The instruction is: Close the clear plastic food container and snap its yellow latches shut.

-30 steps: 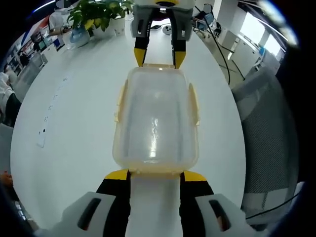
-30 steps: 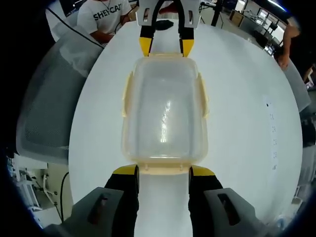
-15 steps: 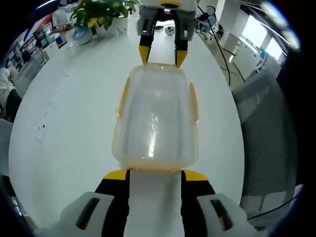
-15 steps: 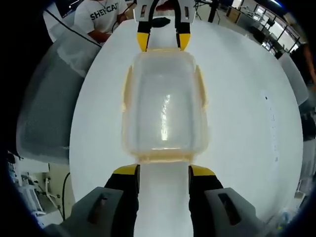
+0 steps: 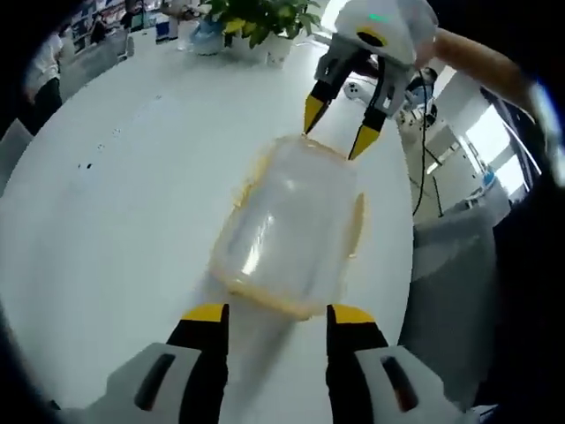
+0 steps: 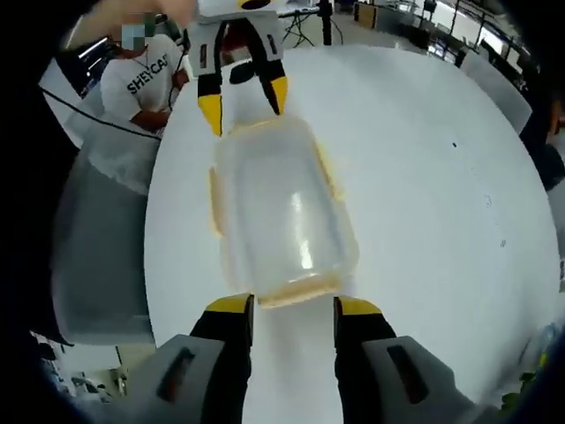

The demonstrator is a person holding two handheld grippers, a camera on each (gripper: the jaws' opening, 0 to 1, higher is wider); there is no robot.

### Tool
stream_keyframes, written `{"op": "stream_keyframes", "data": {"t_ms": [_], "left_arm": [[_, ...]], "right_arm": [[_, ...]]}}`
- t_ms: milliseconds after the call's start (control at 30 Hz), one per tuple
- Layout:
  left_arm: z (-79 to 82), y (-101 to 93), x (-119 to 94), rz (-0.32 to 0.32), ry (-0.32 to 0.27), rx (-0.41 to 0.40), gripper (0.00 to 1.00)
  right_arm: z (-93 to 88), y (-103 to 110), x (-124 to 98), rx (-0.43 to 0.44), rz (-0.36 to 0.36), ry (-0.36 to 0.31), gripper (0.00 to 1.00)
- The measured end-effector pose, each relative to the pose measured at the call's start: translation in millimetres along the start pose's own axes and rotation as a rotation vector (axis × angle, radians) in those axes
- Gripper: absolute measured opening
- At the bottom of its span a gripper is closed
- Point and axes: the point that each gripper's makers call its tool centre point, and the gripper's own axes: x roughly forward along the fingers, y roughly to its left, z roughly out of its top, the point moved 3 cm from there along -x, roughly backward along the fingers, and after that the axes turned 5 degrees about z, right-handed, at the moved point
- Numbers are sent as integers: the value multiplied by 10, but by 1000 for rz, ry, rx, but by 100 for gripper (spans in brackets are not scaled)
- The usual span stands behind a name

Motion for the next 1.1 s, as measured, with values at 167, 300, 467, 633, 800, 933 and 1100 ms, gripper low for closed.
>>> {"op": "stream_keyframes", "data": {"t_ms": [167, 300, 467, 633, 800, 933, 1100], "left_arm": [[-20, -7, 18, -32, -6, -242, 35], [-48, -6, 27, -17, 2, -342, 34], [-59, 37, 45, 13, -59, -569, 35], [-110, -73, 127, 18, -82, -688, 34], [-94, -120, 197, 15, -117, -718, 34], [-68, -114, 223, 15, -123, -741, 33], [-52, -124, 241, 14, -133, -734, 34]], "right_arm": [[10, -6, 8, 132, -10, -30, 34], [35, -51, -16, 262, -33, -76, 34], [55, -137, -32, 520, -57, -201, 33], [13, -100, 5, 637, -53, -279, 30], [0, -10, 125, 701, -6, -337, 27], [-15, -23, 117, 732, -5, -354, 27], [-4, -13, 130, 732, 6, -358, 26]]}}
